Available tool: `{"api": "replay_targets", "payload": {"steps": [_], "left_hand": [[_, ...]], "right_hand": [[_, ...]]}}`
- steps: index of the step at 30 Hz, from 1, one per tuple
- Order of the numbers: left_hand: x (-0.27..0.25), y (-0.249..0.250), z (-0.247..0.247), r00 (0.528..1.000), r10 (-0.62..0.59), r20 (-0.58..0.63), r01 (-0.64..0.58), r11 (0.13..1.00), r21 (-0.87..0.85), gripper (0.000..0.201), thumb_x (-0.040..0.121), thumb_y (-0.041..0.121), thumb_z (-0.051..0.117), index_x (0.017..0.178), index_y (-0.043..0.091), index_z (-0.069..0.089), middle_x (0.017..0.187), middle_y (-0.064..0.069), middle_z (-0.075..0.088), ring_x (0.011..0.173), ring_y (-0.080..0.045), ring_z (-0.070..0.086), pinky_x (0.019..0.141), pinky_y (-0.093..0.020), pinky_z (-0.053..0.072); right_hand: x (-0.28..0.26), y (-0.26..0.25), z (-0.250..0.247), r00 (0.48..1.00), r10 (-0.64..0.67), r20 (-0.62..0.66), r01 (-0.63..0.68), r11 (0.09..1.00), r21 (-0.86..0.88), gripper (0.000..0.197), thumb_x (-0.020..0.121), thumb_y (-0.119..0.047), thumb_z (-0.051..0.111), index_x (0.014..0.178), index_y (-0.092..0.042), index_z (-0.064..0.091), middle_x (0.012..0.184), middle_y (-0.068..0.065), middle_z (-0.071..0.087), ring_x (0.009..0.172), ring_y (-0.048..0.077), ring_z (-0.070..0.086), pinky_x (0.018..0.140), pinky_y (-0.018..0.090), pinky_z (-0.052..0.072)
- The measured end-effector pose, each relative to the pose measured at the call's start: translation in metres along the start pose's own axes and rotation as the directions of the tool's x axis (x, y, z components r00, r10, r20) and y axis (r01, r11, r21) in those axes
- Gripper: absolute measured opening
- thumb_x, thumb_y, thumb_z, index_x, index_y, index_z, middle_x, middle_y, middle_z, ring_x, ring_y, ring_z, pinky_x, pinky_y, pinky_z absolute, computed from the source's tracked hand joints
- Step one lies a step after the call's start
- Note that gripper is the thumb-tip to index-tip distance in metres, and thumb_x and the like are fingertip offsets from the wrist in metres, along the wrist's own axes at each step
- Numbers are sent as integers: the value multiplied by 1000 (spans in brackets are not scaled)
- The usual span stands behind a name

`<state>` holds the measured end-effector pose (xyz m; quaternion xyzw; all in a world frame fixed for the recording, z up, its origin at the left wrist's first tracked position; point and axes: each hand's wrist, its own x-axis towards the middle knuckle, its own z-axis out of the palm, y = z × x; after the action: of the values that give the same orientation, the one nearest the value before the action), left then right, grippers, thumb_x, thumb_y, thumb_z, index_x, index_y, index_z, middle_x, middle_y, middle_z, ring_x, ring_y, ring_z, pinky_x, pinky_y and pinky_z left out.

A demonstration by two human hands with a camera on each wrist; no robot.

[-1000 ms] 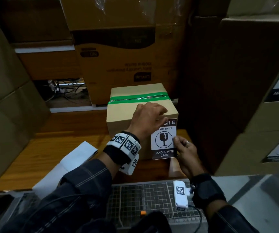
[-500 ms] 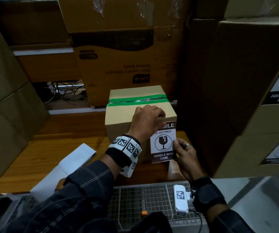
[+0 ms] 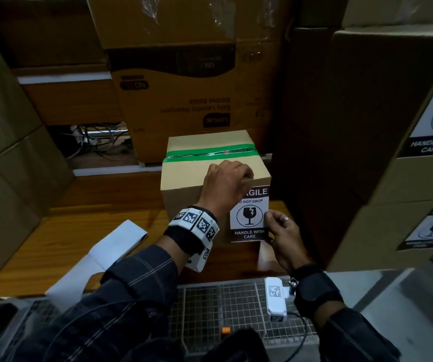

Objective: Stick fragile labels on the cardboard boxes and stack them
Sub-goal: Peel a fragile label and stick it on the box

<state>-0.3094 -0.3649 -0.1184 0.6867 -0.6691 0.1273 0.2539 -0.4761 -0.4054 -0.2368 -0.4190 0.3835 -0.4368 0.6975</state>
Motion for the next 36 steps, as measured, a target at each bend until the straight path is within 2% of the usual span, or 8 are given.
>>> {"api": "replay_targets", "payload": {"steps": [5, 15, 20, 23, 25, 29, 32, 36], "left_hand": [[1, -1, 0, 1000, -5, 8, 5, 1000, -7, 21, 91, 27, 74, 110, 25, 65, 111, 6, 68, 106, -16, 57, 93, -40, 44], [1, -2, 2, 1000, -3, 6, 3, 1000, 5, 21, 91, 28, 73, 110, 26, 65, 111, 6, 68, 105, -17, 58, 93, -40, 45], [2, -1, 1, 1000, -12, 13, 12, 1000, 1, 21, 90, 28, 74, 110, 26, 66, 112, 6, 68, 106, -17, 58, 94, -43, 45], [3, -2, 0, 1000, -8, 16, 8, 1000, -1, 22, 90, 27, 74, 110, 26, 66, 112, 7, 68, 107, -17, 58, 93, -41, 45], [3, -2, 0, 1000, -4, 17, 4, 1000, 2, 22, 90, 27, 74, 111, 26, 66, 113, 7, 68, 107, -17, 58, 93, -39, 43], [3, -1, -1, 1000, -8, 14, 8, 1000, -2, 22, 91, 27, 74, 111, 26, 66, 113, 6, 68, 108, -17, 58, 94, -40, 43], [2, -2, -1, 1000, -9, 16, 9, 1000, -5, 20, 91, 27, 73, 110, 26, 66, 112, 6, 69, 107, -18, 59, 94, -41, 44], [2, -3, 0, 1000, -7, 19, 7, 1000, -10, 20, 92, 27, 72, 111, 26, 66, 112, 6, 69, 107, -18, 59, 93, -43, 45]], "right_hand": [[6, -1, -1, 1000, 9, -15, -9, 1000, -19, 28, 101, -17, 61, 123, 1, 60, 116, 17, 74, 102, 32, 72, 68, 35, 60], [12, 3, 3, 999, 31, -32, -30, 999, 36, 28, 100, -14, 63, 124, -1, 61, 114, 17, 75, 104, 35, 73, 84, 46, 62], [16, 6, 6, 997, 31, -65, -27, 997, 66, 33, 95, -12, 70, 126, -3, 61, 116, 19, 74, 103, 34, 74, 74, 39, 63], [17, 3, 6, 993, 42, -114, -31, 995, 98, 47, 88, -10, 76, 129, -11, 53, 114, 17, 74, 102, 32, 73, 81, 45, 62], [17, 0, 5, 990, 57, -131, -42, 993, 112, 52, 87, -9, 77, 130, -14, 48, 114, 16, 72, 101, 30, 72, 80, 44, 61], [19, 2, 5, 989, 59, -138, -49, 996, 77, 55, 86, -11, 78, 132, -15, 48, 120, 15, 70, 106, 29, 70, 79, 41, 58], [21, 8, 5, 985, 63, -160, -54, 997, 61, 52, 88, -11, 77, 132, -16, 50, 115, 9, 71, 100, 22, 70, 71, 34, 55], [23, 21, 1, 982, 75, -170, -67, 996, 54, 47, 88, -13, 78, 127, -18, 52, 112, 7, 73, 102, 21, 71, 70, 32, 55]]}}
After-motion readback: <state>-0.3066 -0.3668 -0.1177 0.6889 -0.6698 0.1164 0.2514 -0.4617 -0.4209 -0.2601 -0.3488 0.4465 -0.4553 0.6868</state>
